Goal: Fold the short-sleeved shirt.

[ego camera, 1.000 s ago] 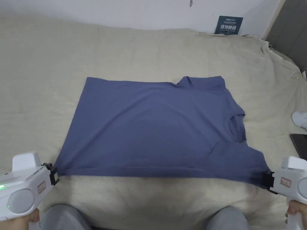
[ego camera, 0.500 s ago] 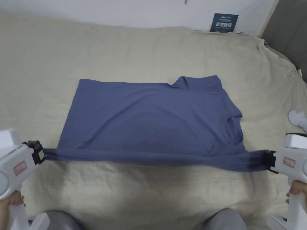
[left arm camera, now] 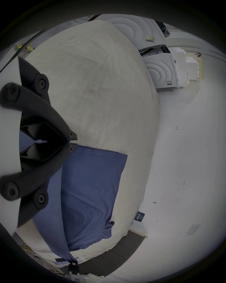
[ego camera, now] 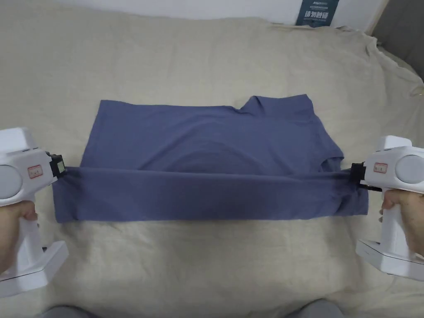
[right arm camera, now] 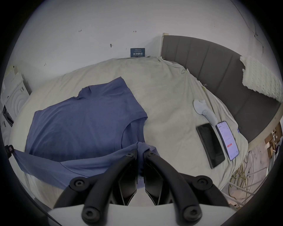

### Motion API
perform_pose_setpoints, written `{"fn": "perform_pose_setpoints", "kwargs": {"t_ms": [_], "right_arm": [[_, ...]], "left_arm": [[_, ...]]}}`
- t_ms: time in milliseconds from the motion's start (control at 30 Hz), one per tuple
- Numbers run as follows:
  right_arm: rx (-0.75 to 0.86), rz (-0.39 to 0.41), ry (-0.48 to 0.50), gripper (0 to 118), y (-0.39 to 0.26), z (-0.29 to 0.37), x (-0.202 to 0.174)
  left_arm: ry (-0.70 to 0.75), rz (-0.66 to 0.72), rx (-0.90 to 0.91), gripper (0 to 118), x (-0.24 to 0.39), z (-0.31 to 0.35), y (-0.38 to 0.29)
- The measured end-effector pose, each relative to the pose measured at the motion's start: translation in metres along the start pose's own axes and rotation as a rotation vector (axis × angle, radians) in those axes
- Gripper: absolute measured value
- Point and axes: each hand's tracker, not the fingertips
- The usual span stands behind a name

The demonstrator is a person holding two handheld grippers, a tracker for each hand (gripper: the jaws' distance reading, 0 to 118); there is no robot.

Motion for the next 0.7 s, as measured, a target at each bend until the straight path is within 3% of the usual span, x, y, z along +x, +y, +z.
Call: {"fn": "perform_pose_setpoints", "kwargs": {"t_ms": [367, 700], "right_arm": [[-0.092, -0.055, -0.029, 4, 0.045, -0.084, -0.025], [-0.143, -0.027, -0.053, 5, 0.053, -0.134, -0.038]], "left_arm": [[0.054, -0.043, -0.093, 0, 0.019, -0.086, 0.026], [0.065, -0.102, -0.14, 1, 0.031, -0.141, 0.033]]}}
